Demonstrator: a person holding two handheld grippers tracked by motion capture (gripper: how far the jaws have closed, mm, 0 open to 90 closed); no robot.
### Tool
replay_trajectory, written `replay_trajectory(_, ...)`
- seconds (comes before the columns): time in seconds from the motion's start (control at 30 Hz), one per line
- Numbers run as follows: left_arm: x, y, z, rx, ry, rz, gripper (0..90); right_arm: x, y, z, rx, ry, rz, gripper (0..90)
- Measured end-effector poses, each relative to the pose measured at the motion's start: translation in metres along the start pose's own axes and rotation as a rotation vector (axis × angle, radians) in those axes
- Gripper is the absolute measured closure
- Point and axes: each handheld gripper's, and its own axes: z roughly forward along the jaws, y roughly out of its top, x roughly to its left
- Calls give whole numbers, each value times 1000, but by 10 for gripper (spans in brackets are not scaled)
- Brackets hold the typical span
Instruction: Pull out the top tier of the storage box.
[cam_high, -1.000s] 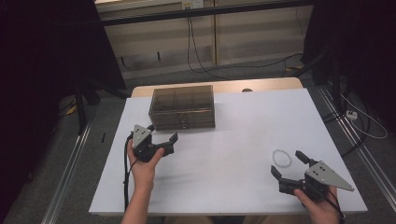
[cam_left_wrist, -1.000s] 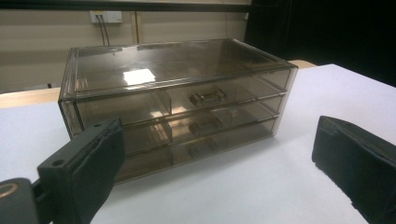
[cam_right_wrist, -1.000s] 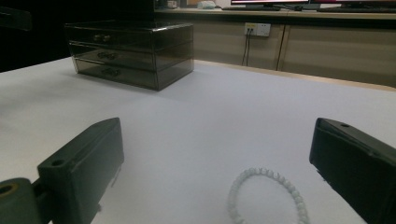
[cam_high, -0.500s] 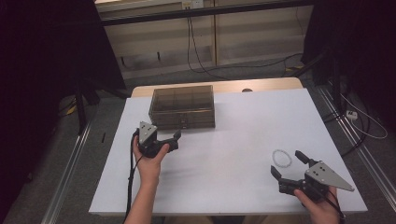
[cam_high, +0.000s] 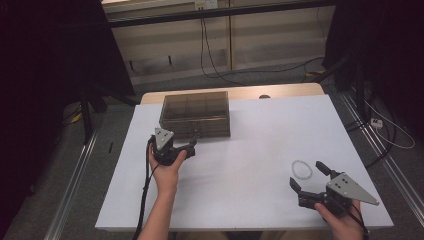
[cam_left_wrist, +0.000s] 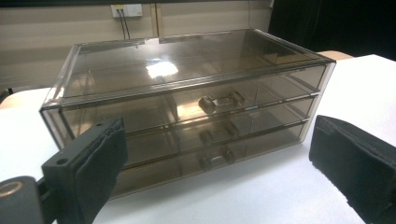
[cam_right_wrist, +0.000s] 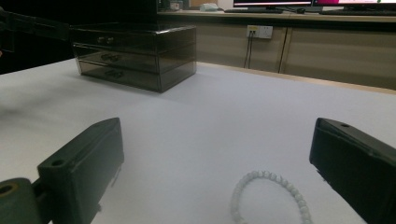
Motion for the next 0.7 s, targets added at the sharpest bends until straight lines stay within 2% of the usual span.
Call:
replay_trajectory(0.13, -1, 0, 3, -4, 12, -11, 41, 0, 0, 0, 2, 5, -3, 24)
replay_trajectory(0.5, -5, 2, 10, -11, 32, 0, 34, 1, 0, 1, 1, 1, -5, 25)
replay_trajectory(0.7, -10, 6, 15, -14, 53, 34, 34, 1, 0, 1, 0, 3, -5, 26)
